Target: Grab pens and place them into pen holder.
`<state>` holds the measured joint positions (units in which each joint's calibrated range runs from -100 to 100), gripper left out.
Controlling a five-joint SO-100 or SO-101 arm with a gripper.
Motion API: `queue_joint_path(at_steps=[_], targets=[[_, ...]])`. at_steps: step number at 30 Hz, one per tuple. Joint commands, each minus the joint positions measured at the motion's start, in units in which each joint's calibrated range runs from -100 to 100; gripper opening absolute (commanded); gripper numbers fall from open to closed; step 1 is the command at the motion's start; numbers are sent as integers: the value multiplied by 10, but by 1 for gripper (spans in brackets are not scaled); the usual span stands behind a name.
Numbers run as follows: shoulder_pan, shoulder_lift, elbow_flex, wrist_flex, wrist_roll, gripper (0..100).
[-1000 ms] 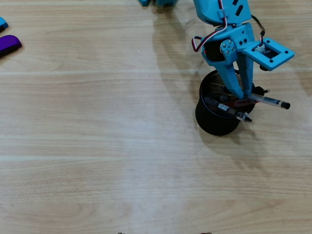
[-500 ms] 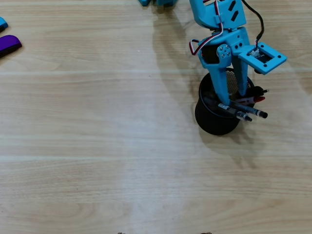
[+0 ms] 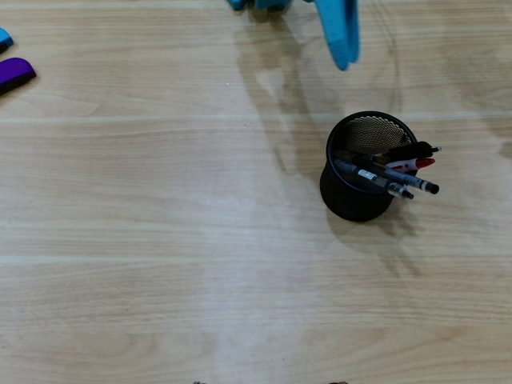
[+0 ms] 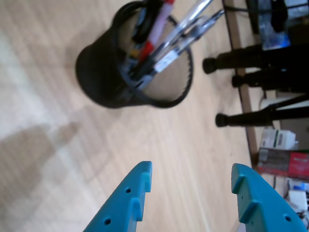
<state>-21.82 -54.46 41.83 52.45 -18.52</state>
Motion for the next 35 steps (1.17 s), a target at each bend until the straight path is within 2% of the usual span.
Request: queue_joint_path(at_steps=[1,3,9,12,16,35], targets=[[30,-354,314,25,15,19],[42,-455,400,55,23,19],[85,-418,435,138,110,19],[120,-452,470,220,131,19],[139,-449,510,218,136,19],[140,-449,508,217,133,19]])
